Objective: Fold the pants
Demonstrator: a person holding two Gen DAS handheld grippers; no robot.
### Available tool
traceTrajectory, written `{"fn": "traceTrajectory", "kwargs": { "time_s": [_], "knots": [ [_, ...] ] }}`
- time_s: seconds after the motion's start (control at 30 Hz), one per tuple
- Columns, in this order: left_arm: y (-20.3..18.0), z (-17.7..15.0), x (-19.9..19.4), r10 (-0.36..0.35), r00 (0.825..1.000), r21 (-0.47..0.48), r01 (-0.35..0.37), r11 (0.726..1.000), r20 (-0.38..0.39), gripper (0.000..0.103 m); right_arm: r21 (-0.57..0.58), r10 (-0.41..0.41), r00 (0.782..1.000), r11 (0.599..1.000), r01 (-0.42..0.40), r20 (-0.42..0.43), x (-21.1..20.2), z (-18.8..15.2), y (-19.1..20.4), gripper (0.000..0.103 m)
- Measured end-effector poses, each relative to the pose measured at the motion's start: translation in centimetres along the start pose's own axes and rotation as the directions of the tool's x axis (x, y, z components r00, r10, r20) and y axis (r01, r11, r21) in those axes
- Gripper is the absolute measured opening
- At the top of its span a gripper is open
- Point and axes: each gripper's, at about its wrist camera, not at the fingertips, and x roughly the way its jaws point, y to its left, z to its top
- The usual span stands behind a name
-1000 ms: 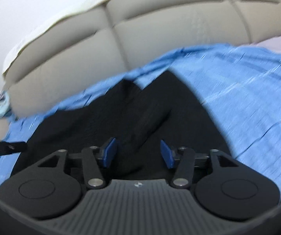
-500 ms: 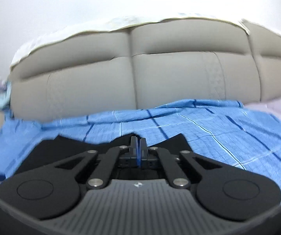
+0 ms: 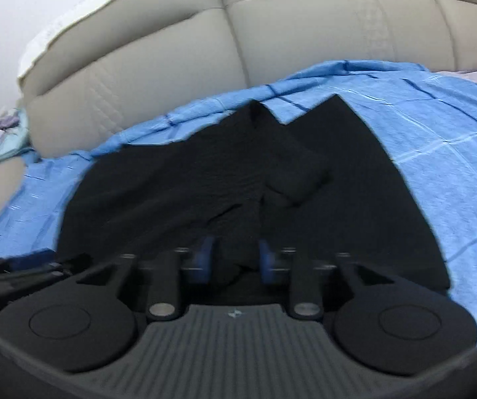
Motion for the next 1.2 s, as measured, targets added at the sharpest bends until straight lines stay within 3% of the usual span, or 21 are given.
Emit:
{"fn": "traceTrajectory", "kwargs": {
  "time_s": [0.13, 0.27, 0.33, 0.43, 0.5, 0.57, 0.7, 0.83, 0.93, 0.97, 1.03, 1.1, 1.2],
  "knots": [
    [0.6, 1.2, -1.3, -0.037, 0.998, -0.062, 0.04, 0.997, 0.051, 0.051, -0.135, -0.014, 0.992, 0.99, 0.031, 0.126, -1.5, 1.7, 2.1, 0.022],
    [-0.2, 2.1, -1.3, -0.031, 0.996, -0.036, 0.034, 0.999, 0.079, 0.051, -0.179, -0.01, 0.969, 0.982, 0.056, 0.245, -1.8, 4.6, 2.1, 0.023],
    [-0.6, 1.8, -0.4, -0.026, 0.998, -0.025, 0.027, 0.999, 0.055, 0.051, -0.168, -0.028, 0.975, 0.984, 0.066, 0.221, -0.3, 5.2, 0.8, 0.025],
    [-1.0, 0.9, 1.1, -0.02, 1.0, -0.012, 0.02, 1.0, -0.003, 0.051, -0.119, -0.109, 0.987, 0.985, 0.123, 0.117, 2.5, 4.9, -1.3, 0.042],
    [-1.3, 0.4, 1.3, -0.005, 1.0, 0.016, 0.005, 1.0, -0.001, 0.052, -0.035, -0.15, 0.98, 0.987, 0.156, 0.132, 1.9, 3.9, -2.6, 0.06],
    [-1.4, 0.0, 1.2, -0.006, 1.0, 0.037, 0.005, 0.999, 0.008, 0.052, 0.029, -0.175, 0.975, 0.985, 0.172, 0.14, 1.2, 3.2, -3.8, 0.064],
    [-1.3, 0.0, 1.4, -0.011, 1.0, 0.035, 0.011, 0.999, 0.005, 0.053, 0.121, -0.131, 0.987, 0.986, 0.119, 0.097, 1.7, 2.8, -5.5, 0.075],
    [-1.3, -0.1, 1.3, -0.012, 1.0, 0.034, 0.012, 0.999, 0.006, 0.053, 0.091, -0.07, 0.994, 0.994, 0.063, 0.082, 3.8, 3.5, -5.4, 0.086],
    [-1.3, -0.1, 1.3, -0.011, 1.0, 0.029, 0.011, 1.0, 0.002, 0.053, 0.046, -0.078, 0.993, 0.996, 0.075, 0.086, 5.2, 4.4, -4.5, 0.064],
    [-1.2, 0.0, 1.2, -0.014, 1.0, 0.024, 0.014, 1.0, -0.001, 0.053, 0.051, -0.103, 0.991, 0.994, 0.098, 0.086, 5.3, 4.8, -4.4, 0.038],
    [-0.9, 0.3, 1.0, -0.034, 0.999, 0.001, 0.034, 0.999, -0.012, 0.053, 0.11, -0.067, 0.994, 0.992, 0.057, 0.091, 4.6, 5.3, -5.0, 0.018],
    [-0.6, 0.6, 0.5, -0.077, 0.997, -0.028, 0.076, 0.997, -0.016, 0.052, 0.127, -0.074, 0.989, 0.99, 0.058, 0.128, 2.7, 5.3, -5.0, 0.016],
    [-0.7, 0.9, -0.3, -0.126, 0.992, -0.028, 0.126, 0.992, -0.009, 0.052, 0.045, -0.185, 0.96, 0.983, 0.179, 0.211, -0.8, 4.2, -3.5, 0.016]
  ]
}}
